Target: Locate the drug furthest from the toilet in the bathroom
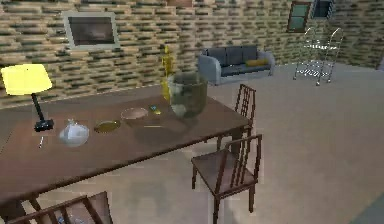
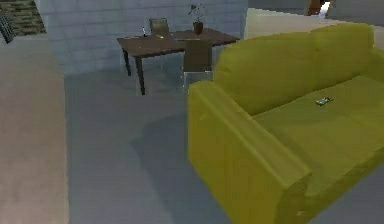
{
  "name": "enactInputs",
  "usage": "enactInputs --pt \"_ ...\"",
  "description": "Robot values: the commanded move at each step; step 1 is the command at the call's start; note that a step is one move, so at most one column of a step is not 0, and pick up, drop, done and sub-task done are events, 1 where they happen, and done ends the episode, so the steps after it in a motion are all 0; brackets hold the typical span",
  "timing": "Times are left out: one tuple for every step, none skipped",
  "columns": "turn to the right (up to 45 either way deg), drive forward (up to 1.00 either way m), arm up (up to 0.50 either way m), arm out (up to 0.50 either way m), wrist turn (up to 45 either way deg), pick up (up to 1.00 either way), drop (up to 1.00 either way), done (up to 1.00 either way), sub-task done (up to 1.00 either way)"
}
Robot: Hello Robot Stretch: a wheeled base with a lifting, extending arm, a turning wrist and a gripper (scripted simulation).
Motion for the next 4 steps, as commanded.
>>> enactInputs --pt "45.0 0.00 0.00 0.00 0.0 0.00 0.00 0.00 0.00" --pt "12.0 0.00 0.00 0.00 0.0 0.00 0.00 0.00 0.00" --pt "0.0 1.00 0.00 0.00 0.0 0.00 0.00 0.00 0.00" --pt "9.0 0.00 0.00 0.00 0.0 0.00 0.00 0.00 0.00"
